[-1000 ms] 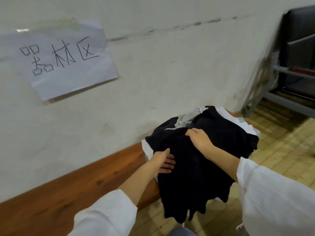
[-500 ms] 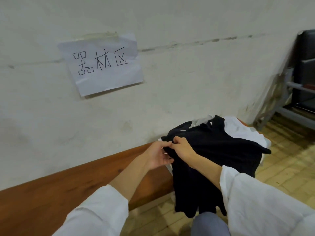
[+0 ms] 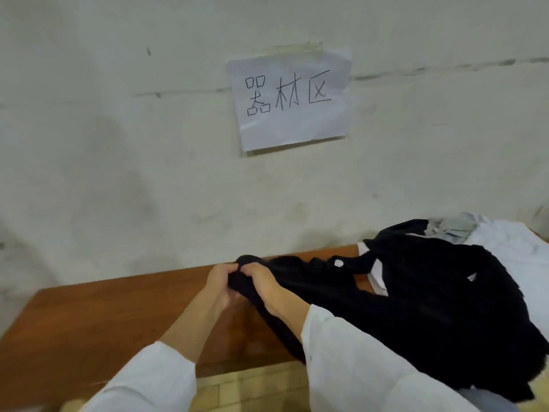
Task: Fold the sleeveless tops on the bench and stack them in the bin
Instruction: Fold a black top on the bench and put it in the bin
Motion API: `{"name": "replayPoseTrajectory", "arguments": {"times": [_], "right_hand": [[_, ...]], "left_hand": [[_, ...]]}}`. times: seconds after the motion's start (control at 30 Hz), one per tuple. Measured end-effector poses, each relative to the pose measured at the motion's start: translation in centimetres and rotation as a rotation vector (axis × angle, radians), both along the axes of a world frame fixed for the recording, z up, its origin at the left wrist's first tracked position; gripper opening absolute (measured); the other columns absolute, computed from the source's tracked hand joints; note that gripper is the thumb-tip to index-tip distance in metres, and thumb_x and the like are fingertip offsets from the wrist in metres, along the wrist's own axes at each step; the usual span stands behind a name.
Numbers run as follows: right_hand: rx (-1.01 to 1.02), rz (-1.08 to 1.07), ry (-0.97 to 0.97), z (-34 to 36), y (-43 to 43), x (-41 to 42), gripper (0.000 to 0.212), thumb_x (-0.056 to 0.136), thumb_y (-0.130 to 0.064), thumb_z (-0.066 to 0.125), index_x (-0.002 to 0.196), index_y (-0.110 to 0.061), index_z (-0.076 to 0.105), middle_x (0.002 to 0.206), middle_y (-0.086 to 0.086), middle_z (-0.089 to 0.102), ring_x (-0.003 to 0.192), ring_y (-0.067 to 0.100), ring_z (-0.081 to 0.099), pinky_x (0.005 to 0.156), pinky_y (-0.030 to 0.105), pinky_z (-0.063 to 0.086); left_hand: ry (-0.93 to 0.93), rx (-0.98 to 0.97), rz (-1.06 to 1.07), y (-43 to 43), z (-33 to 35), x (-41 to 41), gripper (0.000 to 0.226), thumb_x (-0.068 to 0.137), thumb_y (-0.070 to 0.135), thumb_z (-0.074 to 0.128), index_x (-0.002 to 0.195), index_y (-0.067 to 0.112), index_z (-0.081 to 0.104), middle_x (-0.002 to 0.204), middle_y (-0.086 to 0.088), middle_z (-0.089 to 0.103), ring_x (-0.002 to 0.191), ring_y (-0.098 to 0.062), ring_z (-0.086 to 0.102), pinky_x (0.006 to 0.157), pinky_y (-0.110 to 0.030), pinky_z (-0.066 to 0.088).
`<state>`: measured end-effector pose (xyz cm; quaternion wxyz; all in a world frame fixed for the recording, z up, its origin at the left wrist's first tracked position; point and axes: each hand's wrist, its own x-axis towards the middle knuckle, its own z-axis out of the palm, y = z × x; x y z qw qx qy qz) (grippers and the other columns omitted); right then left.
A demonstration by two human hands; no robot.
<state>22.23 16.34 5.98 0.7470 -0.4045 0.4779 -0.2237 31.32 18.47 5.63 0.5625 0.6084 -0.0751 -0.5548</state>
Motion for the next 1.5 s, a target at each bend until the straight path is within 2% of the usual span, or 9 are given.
{"name": "replayPoseTrajectory", "arguments": {"times": [0.1,0.2,0.4,0.5,0.73,0.9,1.2,1.37,1.5], "right_hand": [[-0.169,0.192,0.263,-1.6,0.7,1.5,0.037,0.099,-0.028,0.041,0.118,-0.003,0.061,0.119,0.015,0.061,0.105,0.027,0.059,0.094,0.035,0.044],[-0.416,0.211,0.580,-3.9,0.3,-1.2,0.024,0.095,-0.023,0.046,0.091,-0.006,0.061,0.096,0.013,0.062,0.089,0.026,0.060,0.084,0.036,0.048],[-0.671,0.123,1.143,-7.5,-0.5,-8.2,0.032,0.093,-0.029,0.049,0.124,-0.020,0.047,0.131,0.005,0.041,0.124,0.028,0.039,0.098,0.039,0.037],[-0.817,0.106,1.266,-9.1,0.5,-9.0,0.042,0.095,-0.034,0.046,0.135,-0.021,0.042,0.141,0.003,0.038,0.131,0.024,0.034,0.105,0.036,0.033],[-0.958,0.211,1.178,-11.6,-1.9,-6.7,0.063,0.079,-0.046,0.033,0.123,-0.010,0.063,0.125,0.010,0.063,0.115,0.028,0.059,0.098,0.048,0.044],[-1.124,0.398,1.107,-11.4,-8.2,-5.6,0.088,0.075,-0.066,0.006,0.149,-0.023,0.028,0.156,-0.002,0.025,0.145,0.017,0.017,0.118,0.036,0.005],[-1.441,0.081,0.993,-11.1,-13.2,-2.8,0.024,0.092,-0.019,0.043,0.101,-0.012,0.064,0.097,0.003,0.064,0.089,0.024,0.062,0.077,0.034,0.049],[-1.509,0.373,1.029,-10.9,-9.0,-3.1,0.034,0.061,-0.017,0.077,0.093,-0.022,0.068,0.085,-0.004,0.064,0.074,0.017,0.063,0.062,0.028,0.050],[-1.435,0.309,0.921,-11.8,-4.2,-5.6,0.047,0.069,-0.017,0.077,0.114,-0.016,0.065,0.116,0.002,0.065,0.109,0.020,0.063,0.090,0.033,0.052]], "left_hand": [[-0.072,0.145,0.205,0.9,-2.9,4.9,0.017,0.096,0.004,0.041,0.102,-0.004,0.055,0.093,-0.015,0.058,0.077,-0.031,0.056,0.065,-0.039,0.046],[-0.263,0.291,0.304,2.2,-5.0,8.7,0.031,0.095,0.002,0.042,0.125,-0.006,0.046,0.100,-0.015,0.055,0.079,-0.028,0.053,0.066,-0.037,0.042],[-1.472,0.600,-0.255,3.7,-5.8,7.1,0.039,0.080,0.010,0.058,0.118,0.006,0.049,0.123,-0.019,0.050,0.107,-0.035,0.052,0.084,-0.040,0.045],[-1.752,0.250,-0.395,3.3,-7.9,2.0,0.048,0.056,-0.004,0.072,0.102,0.004,0.062,0.113,-0.020,0.057,0.098,-0.037,0.058,0.082,-0.043,0.049],[-1.626,0.095,-0.680,1.8,-11.5,-1.4,0.054,0.091,0.042,0.028,0.122,0.016,0.063,0.133,-0.007,0.057,0.128,-0.024,0.051,0.109,-0.037,0.032],[-1.700,0.169,-0.640,-1.9,-11.3,2.9,0.084,0.080,0.059,-0.007,0.150,0.024,0.023,0.160,-0.001,0.009,0.148,-0.016,0.000,0.120,-0.033,-0.004],[-1.714,0.197,-0.646,-6.3,-11.1,6.3,0.057,0.100,0.047,0.017,0.147,0.018,0.033,0.156,-0.004,0.026,0.145,-0.019,0.018,0.120,-0.037,0.008],[-1.869,0.105,-0.434,-3.7,-10.3,4.5,0.032,0.089,0.023,0.040,0.092,0.014,0.069,0.094,-0.001,0.065,0.091,-0.023,0.065,0.084,-0.041,0.050],[-1.708,0.341,-0.554,-1.1,-10.0,0.8,0.049,0.098,0.037,0.027,0.142,0.024,0.043,0.151,-0.001,0.036,0.142,-0.026,0.028,0.115,-0.050,0.017]]}}
